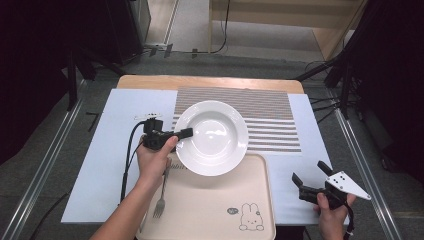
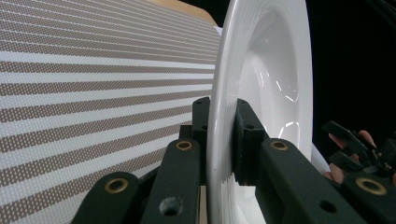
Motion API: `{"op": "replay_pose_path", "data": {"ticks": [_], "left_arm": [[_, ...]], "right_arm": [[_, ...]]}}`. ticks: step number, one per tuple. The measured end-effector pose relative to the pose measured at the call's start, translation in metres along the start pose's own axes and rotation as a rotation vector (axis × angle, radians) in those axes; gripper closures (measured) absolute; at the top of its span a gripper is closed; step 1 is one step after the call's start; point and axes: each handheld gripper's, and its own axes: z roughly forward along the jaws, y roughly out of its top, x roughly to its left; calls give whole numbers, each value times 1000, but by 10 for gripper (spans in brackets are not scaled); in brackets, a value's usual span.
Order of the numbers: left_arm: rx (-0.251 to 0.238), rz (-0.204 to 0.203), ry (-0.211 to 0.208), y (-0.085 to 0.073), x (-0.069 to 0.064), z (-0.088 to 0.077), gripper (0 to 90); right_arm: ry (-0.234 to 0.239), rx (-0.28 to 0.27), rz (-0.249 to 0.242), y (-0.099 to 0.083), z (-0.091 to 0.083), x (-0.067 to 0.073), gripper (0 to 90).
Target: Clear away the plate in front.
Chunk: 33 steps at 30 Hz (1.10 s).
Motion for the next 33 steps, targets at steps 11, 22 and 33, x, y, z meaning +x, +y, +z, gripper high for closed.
{"op": "replay_pose_path", "data": {"ticks": [11,22,33], "left_arm": [[5,3,-9,-12,-2,-10,818],[4,4,-17,-25,-7,-24,818],[-3,-7,-40,-40,-11,-38,818]], "right_arm": [[0,0,0,0,0,0,0],[-2,3,-1,0,0,1,0],[-2,3,-1,0,0,1,0]]}}
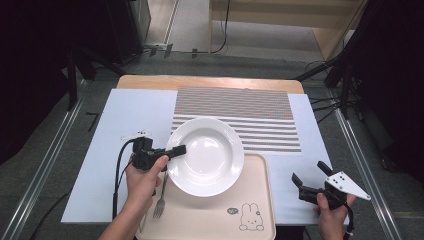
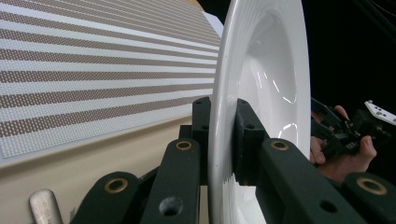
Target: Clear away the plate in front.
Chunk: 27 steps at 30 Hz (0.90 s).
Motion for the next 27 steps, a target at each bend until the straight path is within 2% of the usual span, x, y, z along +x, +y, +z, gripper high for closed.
{"op": "replay_pose_path", "data": {"ticks": [12,19,27], "left_arm": [[-5,2,-17,-14,-6,-8,818],[10,7,-27,-23,-10,-10,817],[14,-4,-43,-33,-12,-12,816]], "right_arm": [[0,-1,0,0,0,0,0],[-1,-1,-1,0,0,0,0],[-3,0,-2,0,0,0,0]]}}
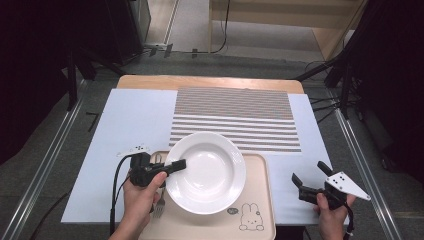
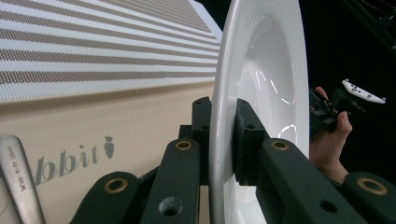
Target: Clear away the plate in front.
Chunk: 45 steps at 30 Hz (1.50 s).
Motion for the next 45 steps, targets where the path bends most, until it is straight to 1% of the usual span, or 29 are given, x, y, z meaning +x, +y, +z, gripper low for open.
{"op": "replay_pose_path", "data": {"ticks": [12,17,18,22,24,30,35,37,39,41,43,45], "left_arm": [[36,-19,2,-21,3,3,814],[53,-25,-1,-26,5,4,814],[55,-32,-4,-27,5,4,814],[66,-29,-8,-29,6,5,814],[69,-35,-9,-31,5,5,813],[103,-34,-7,-35,7,9,809],[129,-48,-13,-37,8,13,809],[137,-51,-10,-36,8,14,809],[148,-44,-1,-36,8,15,808],[167,-34,18,-35,10,17,808],[174,-53,14,-35,13,18,811],[180,-55,23,-35,14,19,814]], "right_arm": [[-2,2,-2,0,0,0,0],[-2,3,-4,0,0,0,0],[-3,4,-5,0,0,0,0],[-4,6,-5,0,0,1,0],[-3,6,-4,0,0,1,0],[-4,7,-4,0,0,1,0],[-4,6,-3,0,0,0,0],[-5,6,-4,0,0,0,0],[-5,6,-4,0,0,0,0],[-5,6,-5,0,0,0,0],[-5,8,-5,0,0,0,0],[-5,8,-4,0,0,1,0]]}}
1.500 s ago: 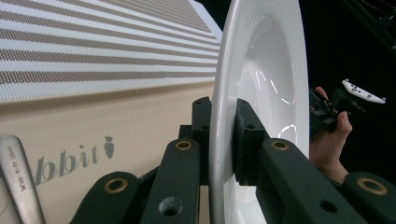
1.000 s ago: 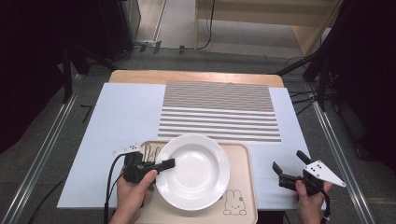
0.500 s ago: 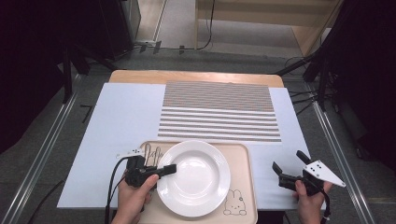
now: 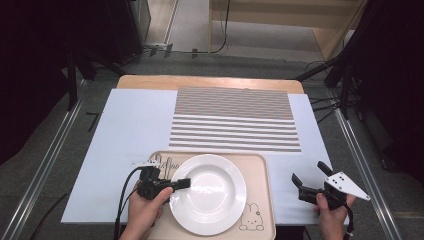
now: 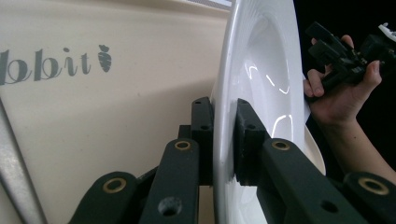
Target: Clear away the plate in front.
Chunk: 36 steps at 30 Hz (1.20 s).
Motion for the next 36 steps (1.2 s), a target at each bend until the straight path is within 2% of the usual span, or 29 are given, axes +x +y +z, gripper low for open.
{"op": "replay_pose_path", "data": {"ticks": [4,9,11,12,14,15,18,19,22,25,31,34,36], "left_arm": [[16,-8,24,2,4,4,813],[50,27,106,4,4,7,750],[66,57,174,5,2,8,718],[76,68,210,5,1,9,673],[80,74,237,7,2,8,546],[79,79,237,8,2,6,546],[68,130,319,10,-4,2,505],[66,138,330,11,-5,1,509],[67,150,334,10,-6,2,623],[66,129,314,11,-4,1,640],[64,126,307,12,-3,2,645],[57,146,307,11,-3,2,639],[42,161,299,11,-3,1,579]], "right_arm": [[-2,1,-2,0,0,0,0],[-4,2,-2,0,0,0,0],[-4,2,-1,0,0,0,0],[-3,2,0,0,0,0,0],[-4,3,1,0,0,0,0],[-4,3,2,0,0,0,0],[-5,3,4,0,0,0,0],[-5,3,4,0,0,0,0],[-6,5,1,0,0,0,0],[-6,6,2,0,0,1,0],[-7,5,3,0,0,0,0],[-6,5,3,0,0,1,0],[-7,6,3,0,0,1,0]]}}
